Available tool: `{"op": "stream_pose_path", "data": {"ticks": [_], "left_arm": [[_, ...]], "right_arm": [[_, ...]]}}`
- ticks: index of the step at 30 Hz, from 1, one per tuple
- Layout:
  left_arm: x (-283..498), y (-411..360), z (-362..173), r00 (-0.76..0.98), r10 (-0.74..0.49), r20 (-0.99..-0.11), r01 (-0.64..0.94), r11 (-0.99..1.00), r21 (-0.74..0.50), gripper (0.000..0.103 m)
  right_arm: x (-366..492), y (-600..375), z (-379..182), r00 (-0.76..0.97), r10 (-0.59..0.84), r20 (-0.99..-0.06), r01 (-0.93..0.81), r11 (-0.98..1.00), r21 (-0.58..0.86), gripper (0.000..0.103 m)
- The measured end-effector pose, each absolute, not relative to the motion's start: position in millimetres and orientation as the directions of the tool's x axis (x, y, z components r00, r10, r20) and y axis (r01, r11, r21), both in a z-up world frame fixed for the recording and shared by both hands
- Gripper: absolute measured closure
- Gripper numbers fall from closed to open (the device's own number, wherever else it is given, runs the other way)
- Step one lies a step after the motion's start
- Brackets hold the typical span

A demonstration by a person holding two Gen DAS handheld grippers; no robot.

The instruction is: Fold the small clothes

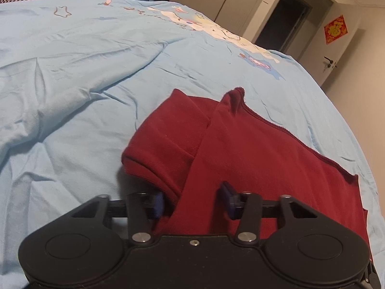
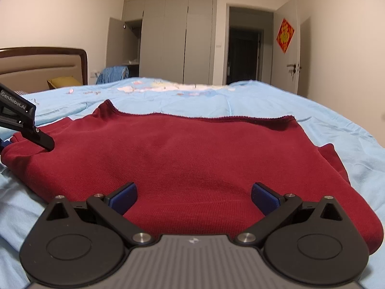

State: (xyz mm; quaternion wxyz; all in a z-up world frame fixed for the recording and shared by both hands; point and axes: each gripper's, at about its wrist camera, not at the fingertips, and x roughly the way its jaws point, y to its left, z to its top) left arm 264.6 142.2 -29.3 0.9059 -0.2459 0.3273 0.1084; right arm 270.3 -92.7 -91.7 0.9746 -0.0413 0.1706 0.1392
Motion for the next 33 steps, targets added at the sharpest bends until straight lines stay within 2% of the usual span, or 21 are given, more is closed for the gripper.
{"op": "stream_pose_path", "data": {"ticks": [3, 6, 15, 23, 29, 33], "left_arm": [[264.6, 143.4, -24.3, 0.772, 0.028, -0.635, -0.353, 0.850, -0.391, 0.082], [264.7, 135.4, -14.0, 0.784, 0.046, -0.619, -0.329, 0.876, -0.352, 0.085], [274.2, 83.4, 35.5, 0.847, 0.031, -0.531, -0.145, 0.974, -0.173, 0.087], [292.3, -11.5, 64.3, 0.863, -0.131, -0.488, 0.136, 0.990, -0.026, 0.088], [289.2, -84.1, 53.9, 0.811, -0.303, -0.500, 0.332, 0.943, -0.033, 0.088], [286.7, -118.0, 32.5, 0.767, -0.346, -0.540, 0.390, 0.920, -0.035, 0.088]], "right_arm": [[279.6, -95.9, -78.0, 0.862, 0.283, -0.420, -0.322, 0.946, -0.025, 0.000], [284.8, -103.0, -66.1, 0.825, 0.314, -0.470, -0.357, 0.934, -0.003, 0.000], [254.3, -161.5, -36.1, 0.849, 0.289, -0.443, -0.296, 0.954, 0.056, 0.000], [228.7, -236.1, -16.9, 0.910, 0.111, -0.399, -0.112, 0.994, 0.020, 0.000], [216.7, -289.3, -16.2, 0.917, -0.022, -0.399, 0.044, 0.998, 0.047, 0.000], [210.9, -312.7, -23.5, 0.908, -0.070, -0.414, 0.110, 0.991, 0.073, 0.000]]}}
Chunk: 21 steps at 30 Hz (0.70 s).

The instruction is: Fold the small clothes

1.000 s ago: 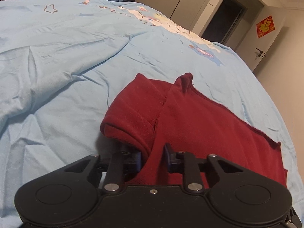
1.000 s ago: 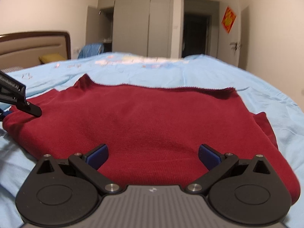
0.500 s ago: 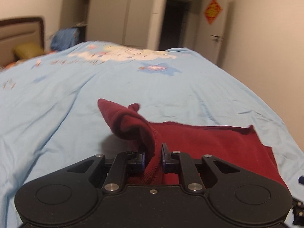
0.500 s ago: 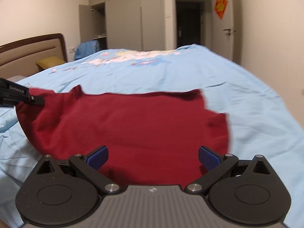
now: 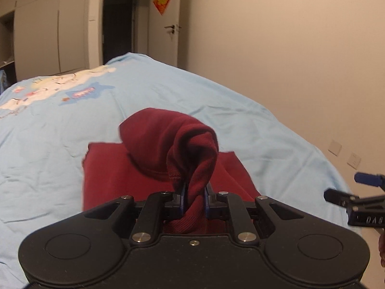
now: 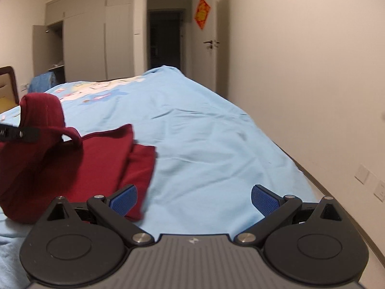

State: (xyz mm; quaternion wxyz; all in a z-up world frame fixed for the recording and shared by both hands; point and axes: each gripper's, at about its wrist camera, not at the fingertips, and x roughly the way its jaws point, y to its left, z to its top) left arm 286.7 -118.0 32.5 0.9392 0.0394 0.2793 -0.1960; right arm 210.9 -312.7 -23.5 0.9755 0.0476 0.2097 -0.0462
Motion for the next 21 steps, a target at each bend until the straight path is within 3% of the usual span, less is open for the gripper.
{"op": "stream_pose_path", "data": {"ticks": [4, 7, 9, 15, 17, 21], "left_arm": [[282.0, -128.9, 16.1, 0.754, -0.321, -0.574, 0.388, 0.922, -0.006, 0.083], [276.1, -122.4, 14.8, 0.749, -0.324, -0.578, 0.386, 0.922, -0.018, 0.072], [272.0, -120.9, 15.8, 0.752, -0.321, -0.575, 0.386, 0.922, -0.010, 0.058], [248.7, -121.5, 16.9, 0.779, -0.303, -0.549, 0.403, 0.913, 0.068, 0.035], [238.8, -122.0, 15.3, 0.792, -0.288, -0.538, 0.405, 0.908, 0.110, 0.030], [227.7, -124.1, 10.2, 0.809, -0.262, -0.526, 0.404, 0.898, 0.174, 0.030]], "right_arm": [[208.9, -325.0, -28.0, 0.905, -0.067, -0.421, 0.124, 0.986, 0.111, 0.000], [210.5, -328.0, -30.1, 0.904, -0.044, -0.425, 0.111, 0.985, 0.135, 0.000], [213.9, -327.1, -30.8, 0.904, -0.026, -0.427, 0.097, 0.984, 0.146, 0.000], [219.9, -321.5, -27.1, 0.906, 0.055, -0.420, 0.043, 0.974, 0.221, 0.000], [222.9, -318.3, -25.8, 0.905, 0.086, -0.416, 0.019, 0.970, 0.241, 0.000], [228.8, -308.9, -23.2, 0.899, 0.160, -0.408, -0.047, 0.960, 0.274, 0.000]]}}
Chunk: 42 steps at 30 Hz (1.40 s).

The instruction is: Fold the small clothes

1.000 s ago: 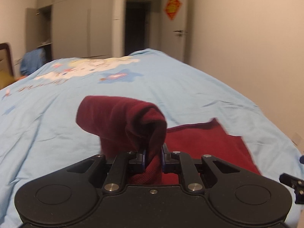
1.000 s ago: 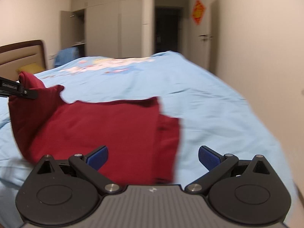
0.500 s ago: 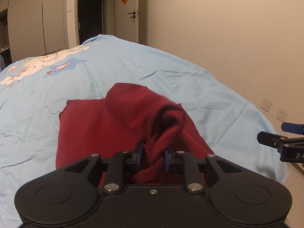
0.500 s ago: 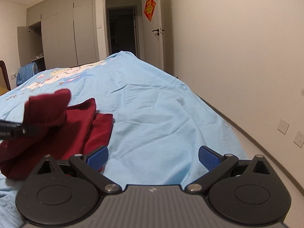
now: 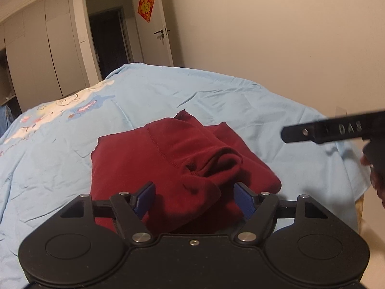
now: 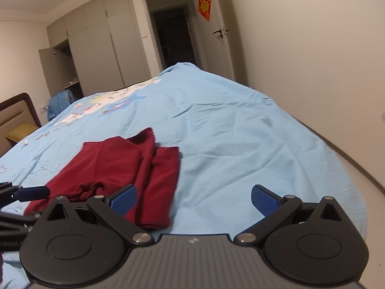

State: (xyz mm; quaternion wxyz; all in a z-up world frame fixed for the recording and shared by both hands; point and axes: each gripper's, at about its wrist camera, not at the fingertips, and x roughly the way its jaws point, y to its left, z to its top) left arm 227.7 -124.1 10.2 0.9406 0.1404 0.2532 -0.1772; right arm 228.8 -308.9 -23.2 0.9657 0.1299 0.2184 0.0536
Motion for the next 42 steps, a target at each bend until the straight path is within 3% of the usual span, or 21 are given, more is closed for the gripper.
{"op": "stream_pose_path", "data": {"ticks": [7, 9, 11, 16, 20, 24, 27, 28, 29, 32, 42], "left_arm": [[231.6, -126.5, 5.9, 0.803, -0.266, -0.534, 0.408, 0.898, 0.167, 0.059], [233.3, -126.2, 5.8, 0.794, -0.280, -0.539, 0.416, 0.897, 0.148, 0.071], [233.5, -126.6, 5.1, 0.792, -0.281, -0.542, 0.418, 0.897, 0.146, 0.073], [233.9, -125.6, 3.3, 0.785, -0.284, -0.551, 0.417, 0.900, 0.129, 0.083], [235.5, -123.0, 3.7, 0.782, -0.292, -0.551, 0.414, 0.904, 0.109, 0.086], [237.8, -122.2, 2.5, 0.772, -0.299, -0.561, 0.416, 0.905, 0.090, 0.091], [238.8, -121.6, 3.7, 0.773, -0.303, -0.558, 0.413, 0.907, 0.080, 0.092], [239.1, -121.8, 4.3, 0.774, -0.304, -0.555, 0.411, 0.908, 0.076, 0.092], [239.4, -122.0, 5.2, 0.776, -0.306, -0.552, 0.411, 0.909, 0.074, 0.093], [239.0, -124.3, 8.9, 0.783, -0.317, -0.535, 0.418, 0.905, 0.075, 0.093], [237.2, -156.2, 17.4, 0.774, -0.397, -0.494, 0.514, 0.849, 0.122, 0.093]], "right_arm": [[258.3, -290.1, -10.9, 0.858, 0.364, -0.363, -0.234, 0.905, 0.355, 0.000], [272.6, -282.3, -6.3, 0.840, 0.413, -0.351, -0.286, 0.888, 0.360, 0.000], [286.9, -272.8, -2.8, 0.836, 0.432, -0.339, -0.311, 0.881, 0.356, 0.001], [324.6, -252.4, -7.0, 0.811, 0.458, -0.364, -0.346, 0.877, 0.334, 0.021], [351.3, -244.3, -20.1, 0.783, 0.458, -0.421, -0.337, 0.881, 0.333, 0.039], [368.6, -240.3, -30.8, 0.753, 0.467, -0.464, -0.337, 0.879, 0.339, 0.045], [375.3, -238.2, -34.7, 0.741, 0.470, -0.480, -0.328, 0.877, 0.351, 0.057], [375.9, -237.8, -34.5, 0.747, 0.456, -0.484, -0.318, 0.884, 0.341, 0.065], [375.5, -237.5, -34.1, 0.752, 0.447, -0.484, -0.315, 0.889, 0.331, 0.079], [371.1, -238.6, -27.3, 0.772, 0.440, -0.459, -0.329, 0.894, 0.304, 0.094], [342.3, -272.8, 10.4, 0.864, 0.367, -0.346, -0.301, 0.925, 0.230, 0.096]]}}
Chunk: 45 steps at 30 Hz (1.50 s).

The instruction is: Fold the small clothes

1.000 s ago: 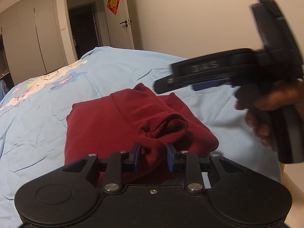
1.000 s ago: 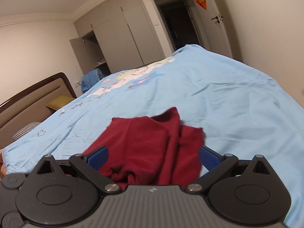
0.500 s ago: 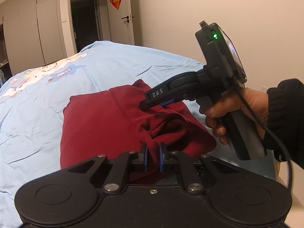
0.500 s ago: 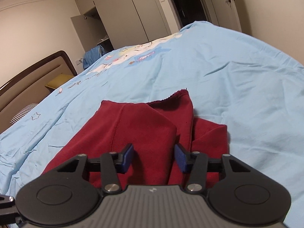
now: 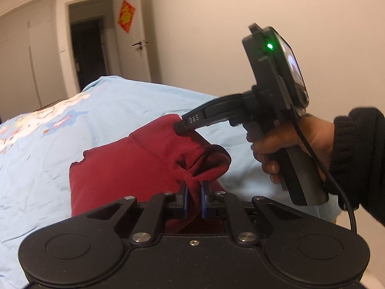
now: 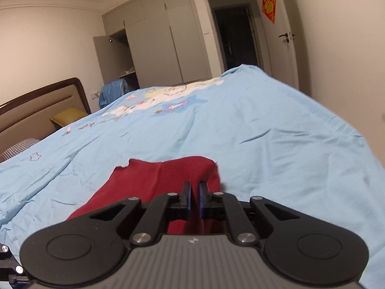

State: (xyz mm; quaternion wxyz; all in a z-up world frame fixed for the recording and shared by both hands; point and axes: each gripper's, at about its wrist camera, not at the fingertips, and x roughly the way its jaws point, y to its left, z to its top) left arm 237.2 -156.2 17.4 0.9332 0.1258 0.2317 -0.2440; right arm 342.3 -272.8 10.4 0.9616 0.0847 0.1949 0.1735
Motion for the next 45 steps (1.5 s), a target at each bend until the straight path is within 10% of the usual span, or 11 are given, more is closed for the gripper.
{"op": "stream_pose_path", "data": {"ticks": [19, 26, 30, 38, 45], "left_arm": [[261.9, -159.4, -0.4, 0.714, -0.440, -0.544, 0.542, 0.840, 0.033, 0.081], [264.7, -143.5, 6.9, 0.710, -0.472, -0.522, 0.519, 0.852, -0.065, 0.052], [272.5, -123.2, 12.8, 0.742, -0.431, -0.513, 0.434, 0.893, -0.122, 0.035], [301.0, -77.3, 14.3, 0.815, -0.271, -0.512, 0.211, 0.962, -0.172, 0.015], [317.8, -42.0, 8.0, 0.810, -0.164, -0.563, 0.065, 0.979, -0.192, 0.002]], "right_arm": [[345.2, -285.3, -24.7, 0.863, 0.282, -0.418, -0.198, 0.952, 0.233, 0.095], [352.8, -281.3, -24.8, 0.855, 0.272, -0.442, -0.202, 0.959, 0.200, 0.092], [345.0, -283.2, -26.6, 0.856, 0.256, -0.450, -0.183, 0.963, 0.200, 0.076], [314.2, -277.3, -14.2, 0.883, 0.235, -0.406, -0.176, 0.968, 0.179, 0.011], [285.7, -253.7, -7.8, 0.883, 0.266, -0.387, -0.236, 0.964, 0.125, 0.000]]}}
